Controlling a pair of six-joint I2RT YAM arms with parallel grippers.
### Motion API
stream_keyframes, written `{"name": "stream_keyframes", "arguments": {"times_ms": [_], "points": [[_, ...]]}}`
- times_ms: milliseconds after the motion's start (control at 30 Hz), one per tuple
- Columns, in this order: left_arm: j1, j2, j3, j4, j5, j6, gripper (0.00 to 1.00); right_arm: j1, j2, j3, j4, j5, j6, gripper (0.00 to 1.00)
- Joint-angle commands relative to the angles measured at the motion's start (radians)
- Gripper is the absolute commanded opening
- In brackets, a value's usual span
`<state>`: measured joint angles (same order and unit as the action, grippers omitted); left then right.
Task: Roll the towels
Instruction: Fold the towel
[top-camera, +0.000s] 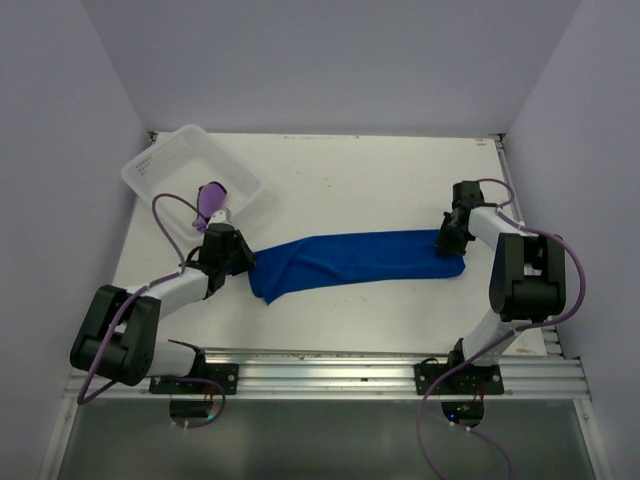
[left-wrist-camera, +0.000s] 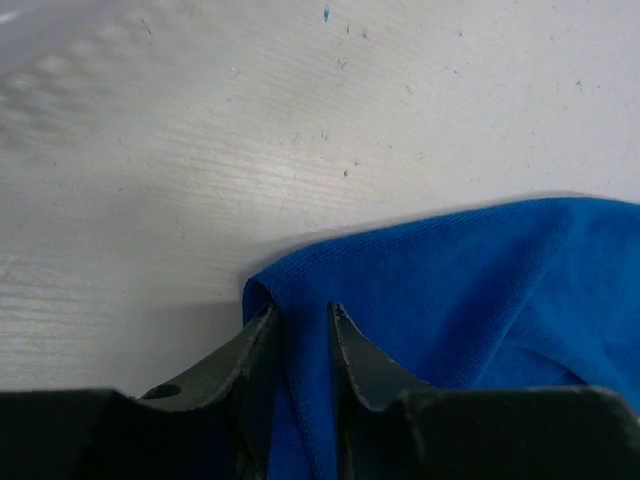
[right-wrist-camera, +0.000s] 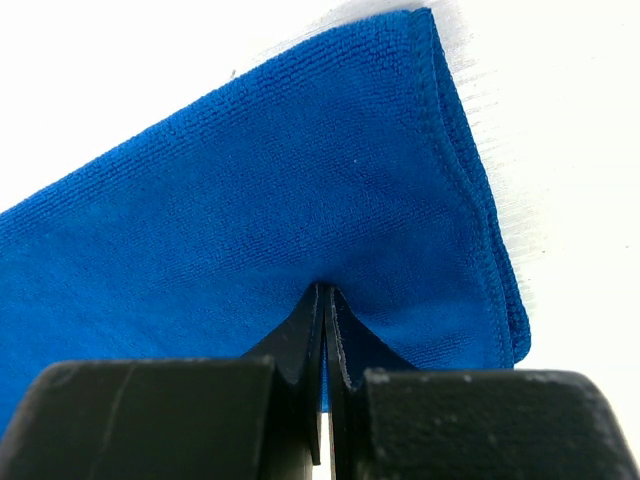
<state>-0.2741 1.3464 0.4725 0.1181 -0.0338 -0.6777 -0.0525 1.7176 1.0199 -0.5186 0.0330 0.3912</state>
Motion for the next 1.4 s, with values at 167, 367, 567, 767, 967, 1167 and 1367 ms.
{"name": "stream_keyframes", "arguments": {"times_ms": [167, 367, 567, 767, 967, 1167, 1367], "points": [[0.010, 0.036, 0.048, 0.043, -0.031, 0.021, 0.19, -0.007, 0.039, 0.003, 0.040, 0.016, -0.020, 0.00], [0.012, 0.022, 0.046, 0.025, -0.069, 0.040, 0.00, -0.007, 0.043, 0.002, 0.040, 0.016, -0.021, 0.00], [0.024, -0.009, 0.058, 0.015, -0.090, 0.053, 0.00, -0.009, 0.045, 0.003, 0.040, 0.022, -0.023, 0.00], [0.055, -0.021, 0.083, 0.006, -0.092, 0.064, 0.00, -0.010, 0.043, 0.011, 0.032, 0.025, -0.025, 0.00], [0.076, -0.009, 0.103, 0.020, -0.069, 0.059, 0.00, -0.012, 0.042, 0.019, 0.022, 0.028, -0.029, 0.00], [0.085, 0.002, 0.109, 0.020, -0.060, 0.063, 0.00, -0.012, 0.045, 0.022, 0.017, 0.038, -0.031, 0.00], [0.105, 0.013, 0.114, 0.032, -0.043, 0.069, 0.07, -0.012, 0.048, 0.023, 0.019, 0.024, -0.029, 0.00]]}}
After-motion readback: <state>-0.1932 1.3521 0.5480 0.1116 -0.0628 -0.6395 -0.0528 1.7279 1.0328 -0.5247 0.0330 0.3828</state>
